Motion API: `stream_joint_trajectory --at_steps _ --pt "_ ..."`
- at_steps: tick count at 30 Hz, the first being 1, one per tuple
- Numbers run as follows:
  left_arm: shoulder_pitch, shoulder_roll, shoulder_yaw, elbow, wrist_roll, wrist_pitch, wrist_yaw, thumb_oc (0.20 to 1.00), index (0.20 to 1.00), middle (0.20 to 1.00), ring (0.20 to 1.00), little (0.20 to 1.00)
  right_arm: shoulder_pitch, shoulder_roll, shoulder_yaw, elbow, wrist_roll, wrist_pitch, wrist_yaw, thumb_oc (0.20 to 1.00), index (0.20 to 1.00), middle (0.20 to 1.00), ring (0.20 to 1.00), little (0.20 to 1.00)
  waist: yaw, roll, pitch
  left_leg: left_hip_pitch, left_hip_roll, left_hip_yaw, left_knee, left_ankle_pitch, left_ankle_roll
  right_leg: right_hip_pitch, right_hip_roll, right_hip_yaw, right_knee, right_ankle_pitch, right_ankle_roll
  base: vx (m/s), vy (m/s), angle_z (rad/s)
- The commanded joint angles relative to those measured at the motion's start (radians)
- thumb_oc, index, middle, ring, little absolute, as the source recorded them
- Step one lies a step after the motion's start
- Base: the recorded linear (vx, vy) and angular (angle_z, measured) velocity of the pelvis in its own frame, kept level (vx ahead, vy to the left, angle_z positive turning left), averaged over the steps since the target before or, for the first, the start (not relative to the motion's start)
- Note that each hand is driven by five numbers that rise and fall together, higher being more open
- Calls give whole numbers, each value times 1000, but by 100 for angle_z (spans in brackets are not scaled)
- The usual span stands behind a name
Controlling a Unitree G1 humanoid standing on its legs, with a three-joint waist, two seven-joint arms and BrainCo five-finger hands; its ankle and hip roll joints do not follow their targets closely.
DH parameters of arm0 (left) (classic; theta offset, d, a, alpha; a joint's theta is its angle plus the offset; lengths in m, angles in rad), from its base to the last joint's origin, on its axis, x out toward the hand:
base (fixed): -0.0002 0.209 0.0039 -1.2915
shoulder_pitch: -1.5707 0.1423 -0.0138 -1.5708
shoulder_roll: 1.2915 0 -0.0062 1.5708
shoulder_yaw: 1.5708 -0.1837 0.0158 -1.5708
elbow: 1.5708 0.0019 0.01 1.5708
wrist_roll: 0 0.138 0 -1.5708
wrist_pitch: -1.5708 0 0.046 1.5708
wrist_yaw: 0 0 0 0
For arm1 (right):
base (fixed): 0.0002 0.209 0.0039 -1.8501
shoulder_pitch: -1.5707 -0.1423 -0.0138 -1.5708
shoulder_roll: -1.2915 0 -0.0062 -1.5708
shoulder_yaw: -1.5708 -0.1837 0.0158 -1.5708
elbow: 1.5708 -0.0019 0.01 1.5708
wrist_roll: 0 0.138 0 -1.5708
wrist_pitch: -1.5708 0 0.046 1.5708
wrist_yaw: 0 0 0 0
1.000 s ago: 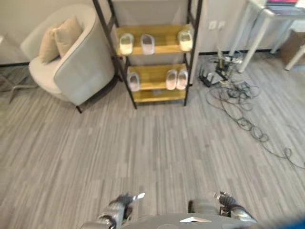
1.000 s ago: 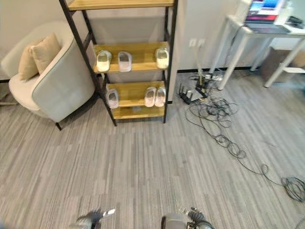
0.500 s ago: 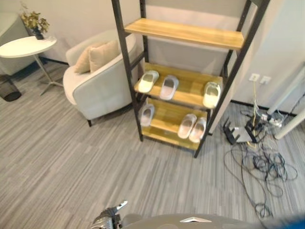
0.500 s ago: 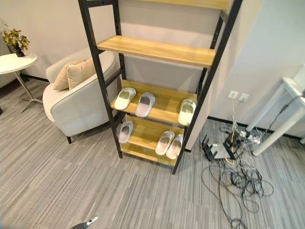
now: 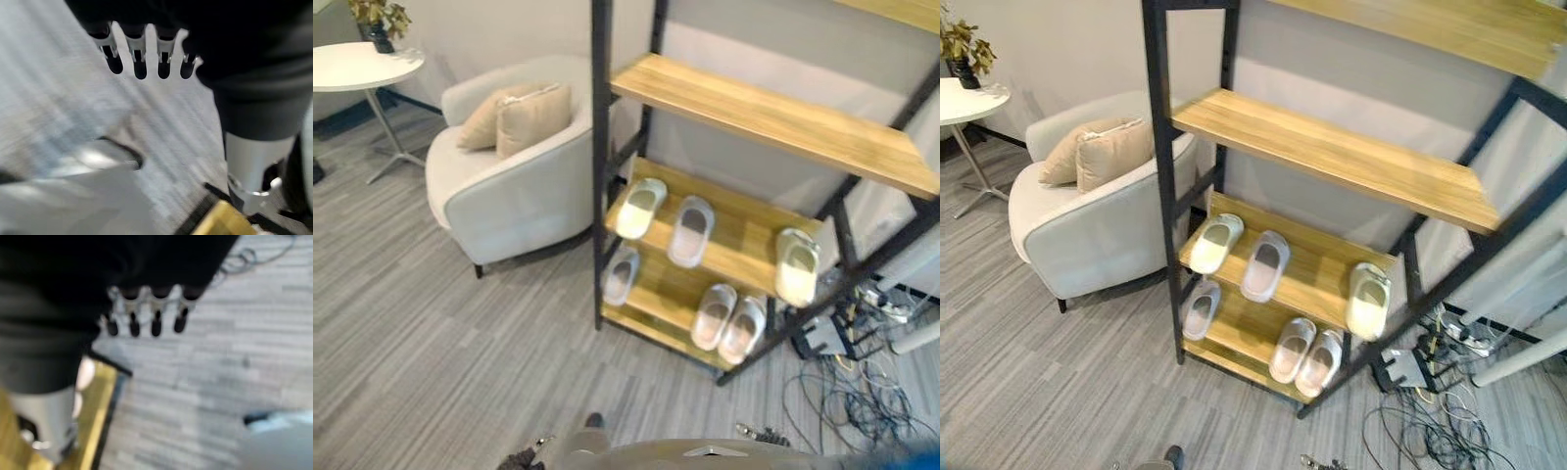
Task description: Arrange the slippers neatly on the shoe rack.
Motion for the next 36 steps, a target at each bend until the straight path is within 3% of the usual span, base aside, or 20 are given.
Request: stream_joint_trajectory --at_steps 1,4,6,8,10,14,19,25,26,34,36 --pt "-56 -23 -46 -52 66 8 -84 1000 1000 1000 1000 1000 -29 -43 -4 -37 2 -37 -15 1000 1000 1000 1000 1000 -9 14 -24 37 80 55 36 -70 -85 -122 -35 38 12 119 46 52 205 -11" --pt "-82 -22 -172 -83 174 6 -85 1000 1000 1000 1000 1000 -49 -43 32 -59 -28 -40 -17 1000 1000 1000 1000 1000 -18 45 -11 40 92 98 20 -68 -61 -202 -54 -27 150 141 61 -30 183 -24" --pt "-81 -22 -214 -77 204 15 -93 1000 1000 1000 1000 1000 -48 -46 42 -74 -37 -41 -7 1000 1000 1000 1000 1000 -30 63 -11 58 92 111 -15 -58 -56 -255 -61 -54 175 152 62 2 133 -51" --pt "-82 -32 -235 -61 215 11 -101 1000 1000 1000 1000 1000 -57 -55 54 -75 -52 -34 3 1000 1000 1000 1000 1000 -48 71 -2 90 80 102 -43 -56 -58 -271 -69 -77 71 146 53 41 26 -25" --pt "-87 -39 -242 -45 216 9 -113 1000 1000 1000 1000 1000 -54 -72 84 -42 -89 -32 -13 1000 1000 1000 1000 1000 -56 68 13 106 82 104 -48 -59 -68 -279 -92 -116 -54 182 47 -1 -70 -12" --pt "-55 -52 -287 1 255 -11 -101 1000 1000 1000 1000 1000 -36 -78 101 -18 -107 -43 -51 1000 1000 1000 1000 1000 -58 54 10 126 76 88 -31 -75 -87 -209 -75 -65 -139 189 30 -19 -108 41" --pt "-23 -54 -277 37 268 -45 -37 1000 1000 1000 1000 1000 -27 -50 111 -56 -96 -62 -30 1000 1000 1000 1000 1000 -48 54 -3 179 92 86 -110 -32 -112 -130 -37 -66 -216 203 6 -35 -135 10" --pt "-23 -54 -277 37 268 -45 -37 1000 1000 1000 1000 1000 -27 -50 111 -56 -96 -62 -30 1000 1000 1000 1000 1000 -48 54 -3 179 92 86 -110 -32 -112 -130 -37 -66 -216 203 6 -38 -38 -7" --pt "-16 -87 -285 47 261 -65 -7 1000 1000 1000 1000 1000 -31 -20 162 -139 -119 -88 -27 1000 1000 1000 1000 1000 -52 71 -21 193 111 82 -203 41 -137 -115 -2 -72 -254 204 -20 -233 -201 -2" --pt "-27 -100 -313 47 284 -62 19 1000 1000 1000 1000 1000 -56 15 199 -220 -93 -99 48 1000 1000 1000 1000 1000 -60 79 -39 204 116 104 -203 37 -140 -121 3 -63 -254 215 -20 -74 -42 5" --pt "-29 -96 -331 54 311 -94 96 1000 1000 1000 1000 1000 -62 10 228 -267 -112 -105 51 1000 1000 1000 1000 1000 -63 80 -46 204 115 104 -203 38 -139 -121 3 -62 -254 216 -20 0 0 0"
